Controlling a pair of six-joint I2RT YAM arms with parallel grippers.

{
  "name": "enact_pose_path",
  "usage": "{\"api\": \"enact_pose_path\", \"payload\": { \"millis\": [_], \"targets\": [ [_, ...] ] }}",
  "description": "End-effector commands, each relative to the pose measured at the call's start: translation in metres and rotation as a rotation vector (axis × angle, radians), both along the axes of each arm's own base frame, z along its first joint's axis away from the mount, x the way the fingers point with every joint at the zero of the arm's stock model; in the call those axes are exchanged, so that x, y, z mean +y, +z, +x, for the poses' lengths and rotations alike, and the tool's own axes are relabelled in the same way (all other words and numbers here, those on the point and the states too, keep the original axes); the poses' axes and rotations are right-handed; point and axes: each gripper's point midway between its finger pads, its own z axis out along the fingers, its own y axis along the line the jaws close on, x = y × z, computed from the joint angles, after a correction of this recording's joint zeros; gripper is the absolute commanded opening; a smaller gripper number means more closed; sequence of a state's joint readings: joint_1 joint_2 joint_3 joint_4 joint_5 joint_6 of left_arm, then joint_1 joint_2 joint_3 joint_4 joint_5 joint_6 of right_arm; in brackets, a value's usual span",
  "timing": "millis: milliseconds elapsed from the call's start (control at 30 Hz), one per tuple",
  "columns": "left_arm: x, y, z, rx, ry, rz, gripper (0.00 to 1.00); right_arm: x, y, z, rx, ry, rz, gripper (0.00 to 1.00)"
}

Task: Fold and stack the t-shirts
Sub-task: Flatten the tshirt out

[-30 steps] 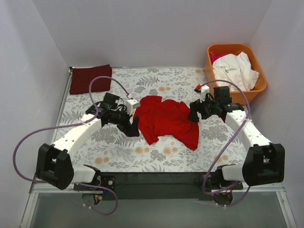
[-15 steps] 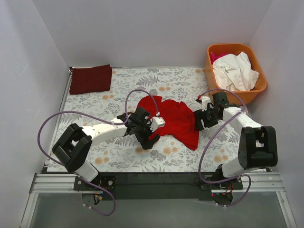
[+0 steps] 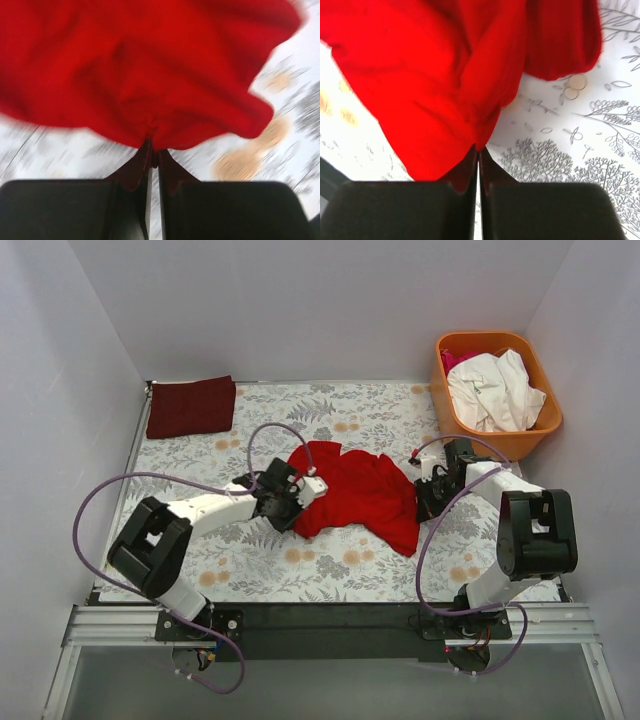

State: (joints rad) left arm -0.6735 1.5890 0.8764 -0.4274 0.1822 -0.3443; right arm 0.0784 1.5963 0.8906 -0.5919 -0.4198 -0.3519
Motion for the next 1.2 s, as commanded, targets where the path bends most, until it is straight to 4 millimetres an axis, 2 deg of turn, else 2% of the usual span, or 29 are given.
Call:
{"api": "enact_pose_path", "payload": {
  "millis": [0, 33, 67, 133, 167, 267, 333, 367, 433, 533, 567, 633, 667, 700, 833, 867, 933, 1067, 1167],
  "targets": [
    [0.055, 0.044, 0.002, -0.012, 0.088, -0.008, 0.0, 0.006, 0.033, -0.005, -0.1, 0.126, 0.052, 0.01],
    [0.076, 0.053, 0.013, -0.034, 0.149, -0.011, 0.0, 0.006, 0.036, -0.01, -0.111, 0.146, 0.057, 0.01],
    [0.086, 0.063, 0.016, -0.055, 0.166, -0.015, 0.0, 0.006, 0.039, -0.017, -0.11, 0.166, 0.063, 0.01],
    [0.108, 0.081, 0.013, -0.088, 0.177, 0.0, 0.0, 0.007, 0.048, -0.025, -0.157, 0.212, 0.073, 0.01],
    [0.123, 0.082, 0.012, -0.093, 0.212, 0.021, 0.0, 0.007, 0.051, -0.029, -0.161, 0.224, 0.075, 0.01],
    [0.147, 0.076, -0.006, -0.085, 0.239, 0.077, 0.0, 0.003, 0.063, -0.026, -0.231, 0.254, 0.048, 0.01],
    [0.164, 0.07, -0.012, -0.1, 0.285, 0.118, 0.0, -0.006, 0.067, -0.022, -0.262, 0.273, -0.01, 0.01],
    [0.168, 0.071, -0.008, -0.121, 0.31, 0.122, 0.0, -0.01, 0.069, -0.02, -0.281, 0.292, -0.034, 0.01],
    [0.175, 0.076, -0.003, -0.131, 0.378, 0.105, 0.0, -0.012, 0.079, -0.021, -0.305, 0.306, -0.04, 0.01],
    [0.175, 0.089, 0.011, -0.169, 0.432, 0.068, 0.0, -0.003, 0.111, -0.013, -0.395, 0.326, 0.013, 0.01],
    [0.171, 0.094, 0.018, -0.171, 0.445, 0.043, 0.0, 0.001, 0.128, -0.004, -0.434, 0.314, 0.032, 0.01],
    [0.161, 0.099, 0.024, -0.149, 0.441, -0.002, 0.0, 0.015, 0.144, 0.003, -0.443, 0.314, 0.111, 0.01],
    [0.157, 0.1, 0.032, -0.129, 0.453, -0.013, 0.0, 0.019, 0.161, 0.014, -0.479, 0.312, 0.132, 0.01],
    [0.156, 0.1, 0.035, -0.118, 0.457, -0.018, 0.0, 0.026, 0.161, 0.019, -0.453, 0.312, 0.176, 0.01],
    [0.153, 0.107, 0.054, -0.13, 0.461, -0.019, 0.0, 0.041, 0.181, 0.043, -0.464, 0.324, 0.259, 0.01],
    [0.154, 0.108, 0.055, -0.13, 0.456, -0.015, 0.0, 0.044, 0.182, 0.044, -0.459, 0.332, 0.264, 0.01],
    [0.154, 0.107, 0.052, -0.119, 0.443, -0.004, 0.0, 0.043, 0.17, 0.038, -0.433, 0.36, 0.233, 0.01],
    [0.162, 0.093, 0.039, -0.098, 0.444, 0.032, 0.0, 0.043, 0.134, 0.008, -0.355, 0.437, 0.166, 0.01],
    [0.159, 0.085, 0.037, -0.075, 0.451, 0.022, 0.0, 0.048, 0.121, 0.005, -0.313, 0.436, 0.153, 0.01]
  ]
}}
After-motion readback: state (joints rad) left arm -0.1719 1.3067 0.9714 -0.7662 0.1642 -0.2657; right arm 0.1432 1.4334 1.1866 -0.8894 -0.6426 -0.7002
